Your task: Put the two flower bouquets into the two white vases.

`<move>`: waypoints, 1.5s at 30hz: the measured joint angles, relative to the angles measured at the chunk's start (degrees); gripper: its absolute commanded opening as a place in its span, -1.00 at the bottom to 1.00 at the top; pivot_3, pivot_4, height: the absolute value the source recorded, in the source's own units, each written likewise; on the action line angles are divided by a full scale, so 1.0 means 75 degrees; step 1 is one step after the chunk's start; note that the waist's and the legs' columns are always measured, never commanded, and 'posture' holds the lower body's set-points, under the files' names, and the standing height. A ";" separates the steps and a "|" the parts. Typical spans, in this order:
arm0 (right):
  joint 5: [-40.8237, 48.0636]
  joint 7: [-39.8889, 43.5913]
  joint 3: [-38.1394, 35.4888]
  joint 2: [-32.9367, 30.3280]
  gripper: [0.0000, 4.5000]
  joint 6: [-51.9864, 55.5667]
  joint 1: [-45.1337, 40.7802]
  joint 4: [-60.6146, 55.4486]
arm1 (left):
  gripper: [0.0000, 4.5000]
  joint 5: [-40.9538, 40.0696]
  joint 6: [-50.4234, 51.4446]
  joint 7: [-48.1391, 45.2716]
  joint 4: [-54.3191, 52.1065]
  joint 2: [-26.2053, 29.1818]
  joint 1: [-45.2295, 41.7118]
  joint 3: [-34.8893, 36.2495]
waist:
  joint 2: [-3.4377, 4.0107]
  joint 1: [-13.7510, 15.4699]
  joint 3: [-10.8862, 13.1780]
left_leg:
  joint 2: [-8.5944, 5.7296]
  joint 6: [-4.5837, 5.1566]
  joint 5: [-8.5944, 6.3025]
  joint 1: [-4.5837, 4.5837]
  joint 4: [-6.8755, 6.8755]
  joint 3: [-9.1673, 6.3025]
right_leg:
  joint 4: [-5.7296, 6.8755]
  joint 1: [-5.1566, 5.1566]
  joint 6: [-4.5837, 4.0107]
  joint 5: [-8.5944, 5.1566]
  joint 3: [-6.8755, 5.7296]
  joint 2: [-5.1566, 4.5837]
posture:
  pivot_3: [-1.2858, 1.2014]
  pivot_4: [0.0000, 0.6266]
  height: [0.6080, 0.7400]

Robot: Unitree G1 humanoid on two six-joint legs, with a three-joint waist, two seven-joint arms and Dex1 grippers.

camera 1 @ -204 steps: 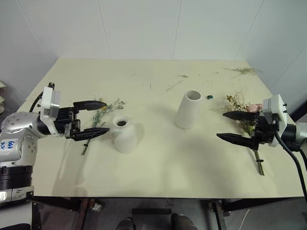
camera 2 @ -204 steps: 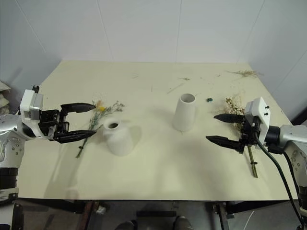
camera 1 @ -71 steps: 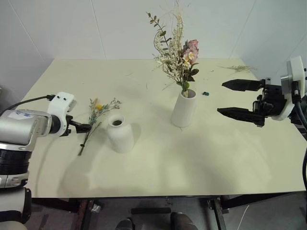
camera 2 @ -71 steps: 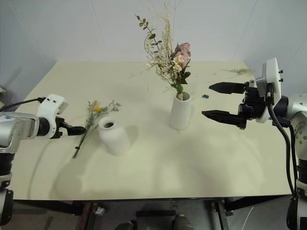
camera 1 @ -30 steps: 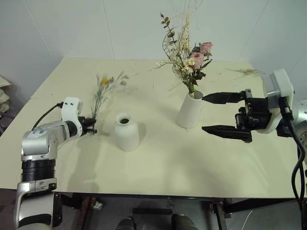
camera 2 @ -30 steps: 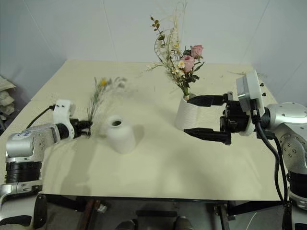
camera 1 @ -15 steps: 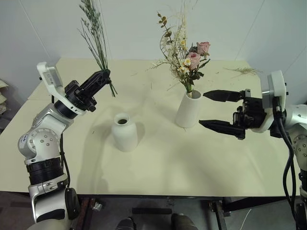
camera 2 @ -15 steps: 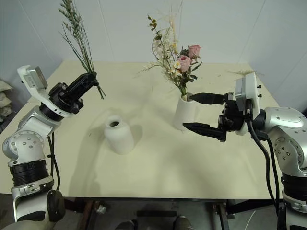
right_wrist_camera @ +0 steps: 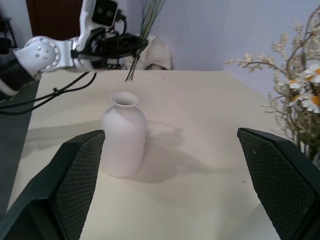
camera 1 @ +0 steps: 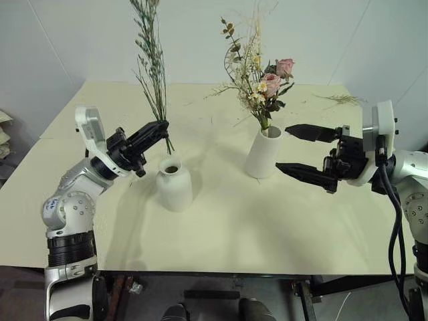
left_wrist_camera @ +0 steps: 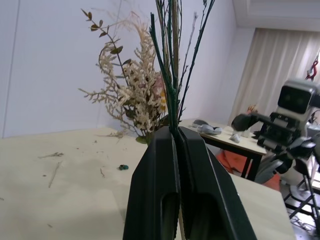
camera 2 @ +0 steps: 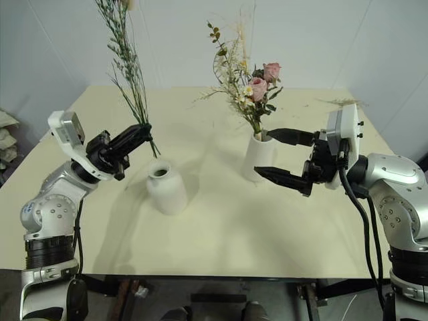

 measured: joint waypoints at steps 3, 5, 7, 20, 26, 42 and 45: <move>0.0076 -0.0095 -0.0013 0.0000 1.00 0.0090 0.0052 -0.0078 | -0.98 0.0107 -0.0249 -0.0093 0.0012 -0.0057 0.0099 -0.0092 | 0.0000 -0.0007 0.0000 | 0.0000 0.0001 -0.0001 0.0000 -0.0001 0.0001 | -0.0002 0.0000 0.0000 0.0000 0.0000 0.0000 | 0.03 -0.52 1.00; 0.0098 -0.0179 -0.0039 -0.0001 1.00 0.0132 0.0084 -0.0120 | -0.98 0.0159 -0.0440 -0.0128 0.0077 -0.0102 0.0159 -0.0155 | 0.0000 -0.0013 0.0000 | 0.0000 0.0002 -0.0001 0.0001 -0.0001 0.0001 | -0.0001 0.0000 0.0000 0.0000 0.0001 0.0000 | 0.03 -0.52 1.00; 0.0127 -0.0240 -0.0044 -0.0001 1.00 0.0138 0.0086 -0.0180 | -0.98 0.0253 -0.0598 -0.0201 0.0227 -0.0122 0.0280 -0.0241 | 0.0000 -0.0013 0.0000 | 0.0001 0.0003 -0.0001 0.0002 0.0000 0.0000 | 0.0002 0.0000 0.0000 0.0000 0.0001 0.0001 | 0.03 -0.52 1.00; 0.0192 -0.0408 -0.0270 -0.0003 1.00 0.0280 0.0193 -0.0293 | -0.98 0.0428 -0.0978 -0.0212 0.0400 -0.0042 0.0562 -0.0182 | 0.0000 -0.0009 0.0000 | 0.0001 0.0004 -0.0002 0.0000 -0.0001 0.0000 | -0.0002 0.0000 0.0000 0.0000 0.0001 0.0000 | 0.03 -0.52 1.00; 0.0190 -0.0473 -0.0269 -0.0002 1.00 0.0281 0.0193 -0.0294 | -0.98 0.0543 -0.1299 -0.0221 0.0549 -0.0219 0.0595 -0.0280 | 0.0000 0.0000 0.0000 | 0.0000 0.0004 -0.0002 0.0001 0.0000 0.0000 | -0.0004 0.0002 0.0000 0.0000 0.0001 0.0000 | 0.03 -0.52 1.00; 0.0173 -0.0661 -0.0269 0.0137 1.00 0.0256 0.0193 -0.0295 | 0.63 0.0868 -0.1870 -0.0540 0.0813 -0.0122 0.0956 -0.0436 | 0.0000 -0.0010 0.0000 | 0.0003 0.0006 -0.0003 0.0001 -0.0011 0.0000 | -0.0010 -0.0001 -0.0002 -0.0001 -0.0001 0.0001 | 0.03 -0.52 1.00; 0.0165 -0.0678 -0.0269 0.0241 1.00 0.0180 0.0194 -0.0294 | 0.98 0.0915 -0.1869 -0.0612 0.0539 0.0270 0.1110 -0.0439 | 0.0000 -0.0009 0.0000 | 0.0003 0.0006 -0.0003 0.0000 -0.0011 0.0000 | -0.0016 0.0001 -0.0002 -0.0001 0.0000 0.0001 | 0.03 -0.52 1.00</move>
